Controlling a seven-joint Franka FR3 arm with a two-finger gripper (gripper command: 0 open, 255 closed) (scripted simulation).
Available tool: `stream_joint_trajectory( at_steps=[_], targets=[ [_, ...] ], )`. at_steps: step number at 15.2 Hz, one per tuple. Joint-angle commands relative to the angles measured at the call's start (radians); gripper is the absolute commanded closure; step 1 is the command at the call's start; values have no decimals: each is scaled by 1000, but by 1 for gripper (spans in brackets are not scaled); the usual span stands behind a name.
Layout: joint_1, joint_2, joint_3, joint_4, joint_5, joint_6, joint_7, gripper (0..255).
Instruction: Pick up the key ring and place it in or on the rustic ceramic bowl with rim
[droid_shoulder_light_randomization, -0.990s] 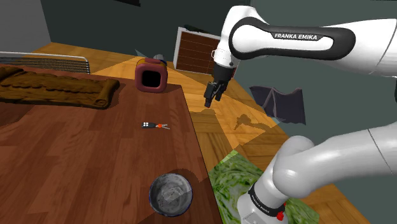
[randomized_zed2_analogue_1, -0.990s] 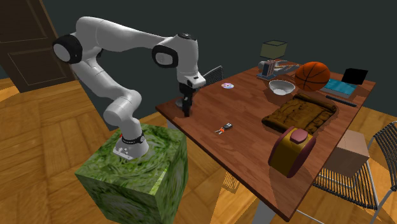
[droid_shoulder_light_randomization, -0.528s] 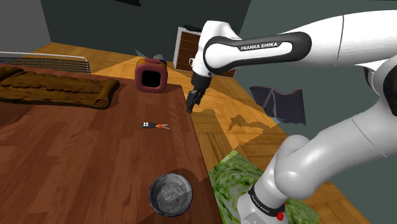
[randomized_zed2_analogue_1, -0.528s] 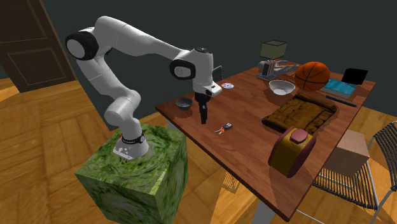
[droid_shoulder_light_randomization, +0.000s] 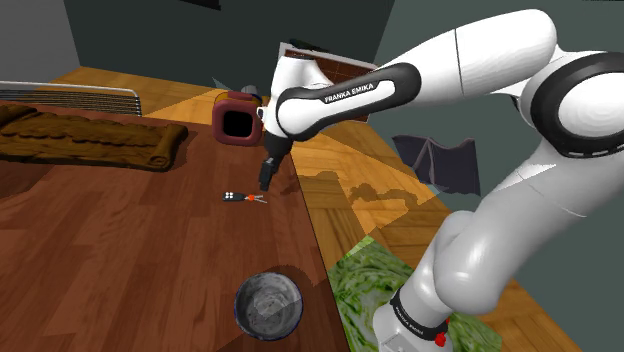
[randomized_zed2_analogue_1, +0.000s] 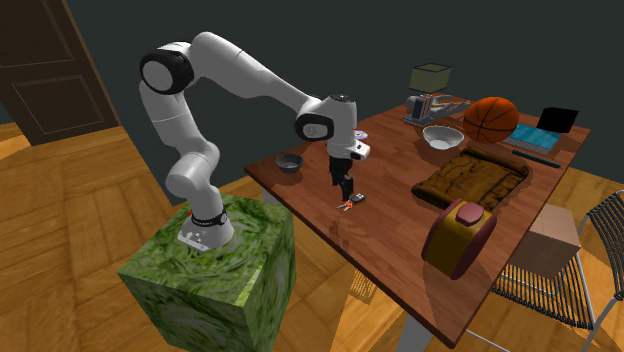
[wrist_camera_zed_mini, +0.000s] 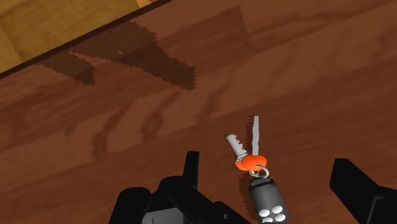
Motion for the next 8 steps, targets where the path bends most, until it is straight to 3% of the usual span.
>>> stream_joint_trajectory(
  at_steps=[1,8],
  targets=[
    [13,70,9,40,-3,43,-32,0],
    [24,175,20,51,-9,145,-54,0]
  ],
)
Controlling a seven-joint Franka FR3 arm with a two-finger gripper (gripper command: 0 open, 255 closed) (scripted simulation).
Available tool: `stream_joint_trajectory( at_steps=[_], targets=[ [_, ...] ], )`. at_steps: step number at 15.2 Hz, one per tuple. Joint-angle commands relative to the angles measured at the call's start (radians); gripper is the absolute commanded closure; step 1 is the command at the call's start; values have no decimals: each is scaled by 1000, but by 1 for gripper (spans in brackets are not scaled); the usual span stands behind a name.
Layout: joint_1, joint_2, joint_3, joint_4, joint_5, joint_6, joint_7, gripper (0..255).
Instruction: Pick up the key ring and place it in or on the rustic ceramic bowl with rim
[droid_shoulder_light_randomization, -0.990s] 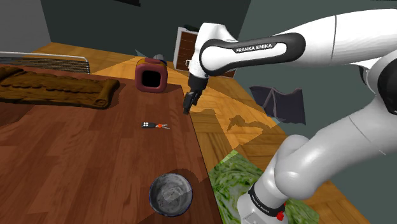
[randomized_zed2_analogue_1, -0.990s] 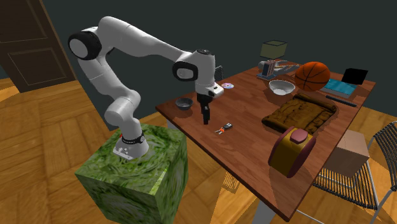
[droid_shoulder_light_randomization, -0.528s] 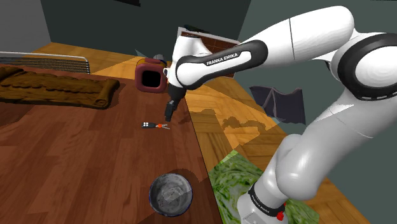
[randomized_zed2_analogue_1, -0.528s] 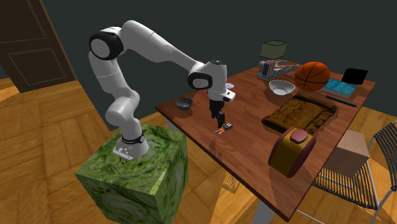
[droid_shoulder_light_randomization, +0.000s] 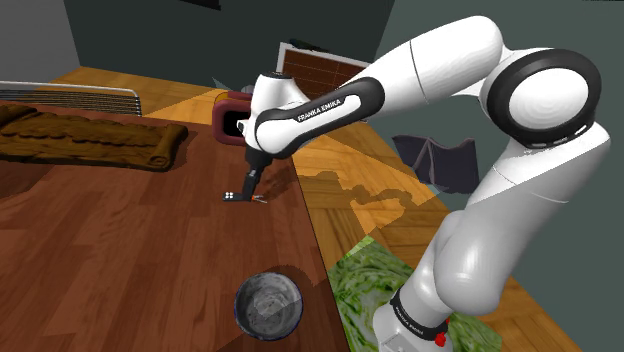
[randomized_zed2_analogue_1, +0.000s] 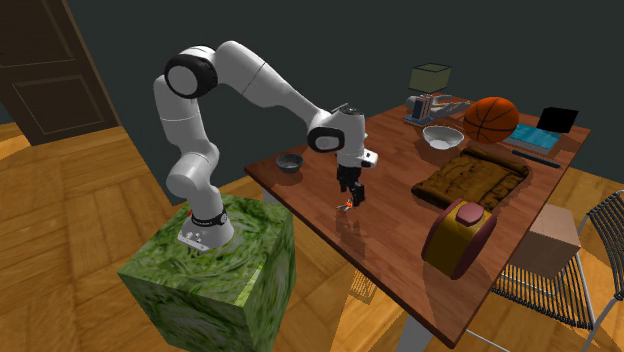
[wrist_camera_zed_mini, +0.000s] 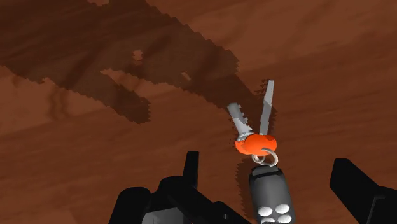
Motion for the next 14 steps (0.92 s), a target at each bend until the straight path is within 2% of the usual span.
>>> stream_joint_trajectory(
  at_steps=[1,10,11,14],
  targets=[
    [0,24,0,-6,-1,30,1,0],
    [1,39,0,-11,-1,50,1,0],
    [1,39,0,-11,-1,50,1,255],
    [1,39,0,-11,-1,50,1,255]
  ],
)
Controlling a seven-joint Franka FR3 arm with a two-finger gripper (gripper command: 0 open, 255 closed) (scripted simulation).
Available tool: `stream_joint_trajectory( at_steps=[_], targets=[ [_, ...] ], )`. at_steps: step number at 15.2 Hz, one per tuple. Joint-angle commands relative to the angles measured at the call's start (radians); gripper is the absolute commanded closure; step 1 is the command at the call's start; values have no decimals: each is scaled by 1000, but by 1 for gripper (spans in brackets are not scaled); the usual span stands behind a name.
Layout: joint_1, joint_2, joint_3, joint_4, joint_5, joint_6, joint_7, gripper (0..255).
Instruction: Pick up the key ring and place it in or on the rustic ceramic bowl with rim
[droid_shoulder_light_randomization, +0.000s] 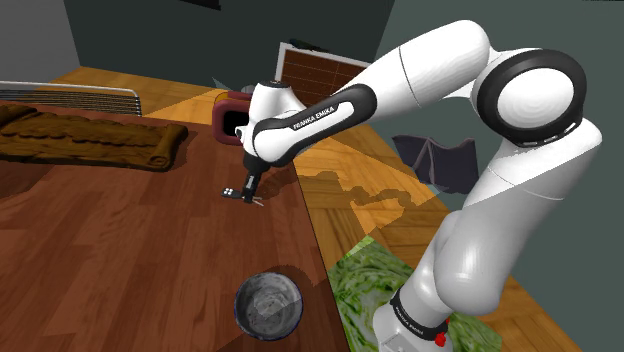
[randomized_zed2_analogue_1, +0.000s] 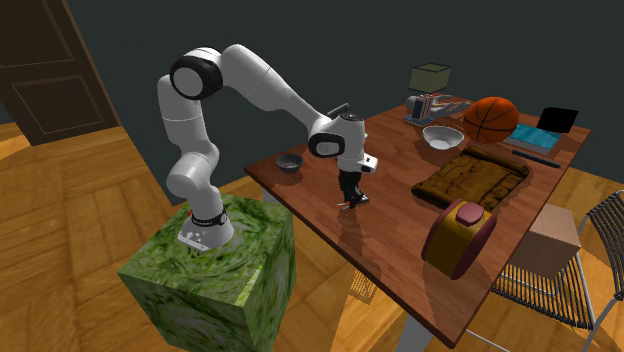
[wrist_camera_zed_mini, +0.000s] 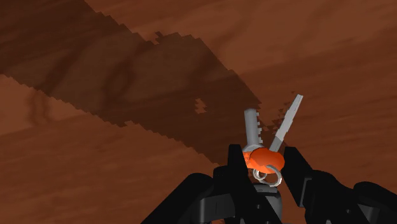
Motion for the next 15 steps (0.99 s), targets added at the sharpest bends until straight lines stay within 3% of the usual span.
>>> stream_joint_trajectory(
  at_steps=[1,6,15],
  targets=[
    [-1,1,-2,-1,-1,0,0,255],
    [-1,2,-1,-1,-1,0,0,255],
    [-2,-70,-1,47,2,-119,-2,255]
  ],
)
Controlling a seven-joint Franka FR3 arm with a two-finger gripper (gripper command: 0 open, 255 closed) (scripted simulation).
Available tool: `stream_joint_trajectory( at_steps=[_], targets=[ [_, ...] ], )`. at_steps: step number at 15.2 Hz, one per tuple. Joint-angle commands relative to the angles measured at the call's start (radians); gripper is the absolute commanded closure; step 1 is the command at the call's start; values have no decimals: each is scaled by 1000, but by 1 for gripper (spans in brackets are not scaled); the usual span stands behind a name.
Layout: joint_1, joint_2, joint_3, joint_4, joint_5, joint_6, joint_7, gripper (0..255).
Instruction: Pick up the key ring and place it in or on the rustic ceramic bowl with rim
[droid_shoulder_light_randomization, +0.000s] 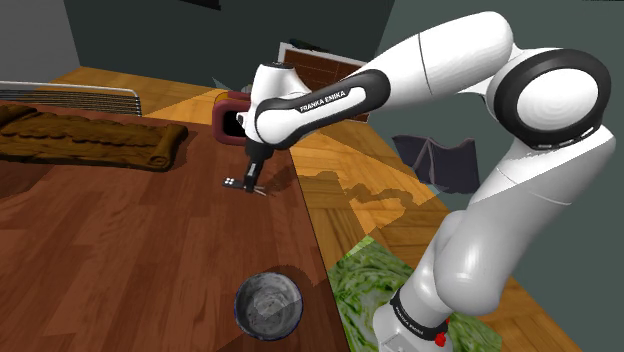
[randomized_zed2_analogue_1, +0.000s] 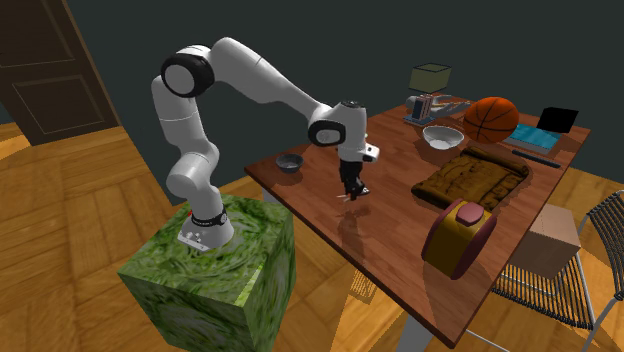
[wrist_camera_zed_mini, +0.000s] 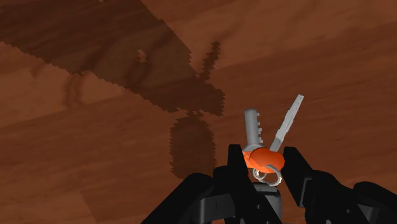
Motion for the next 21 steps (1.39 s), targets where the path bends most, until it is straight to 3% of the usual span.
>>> stream_joint_trajectory(
  at_steps=[1,21],
  targets=[
    [-1,-16,-1,14,1,-30,-1,255],
    [-1,-110,-1,186,3,-297,-2,255]
  ],
)
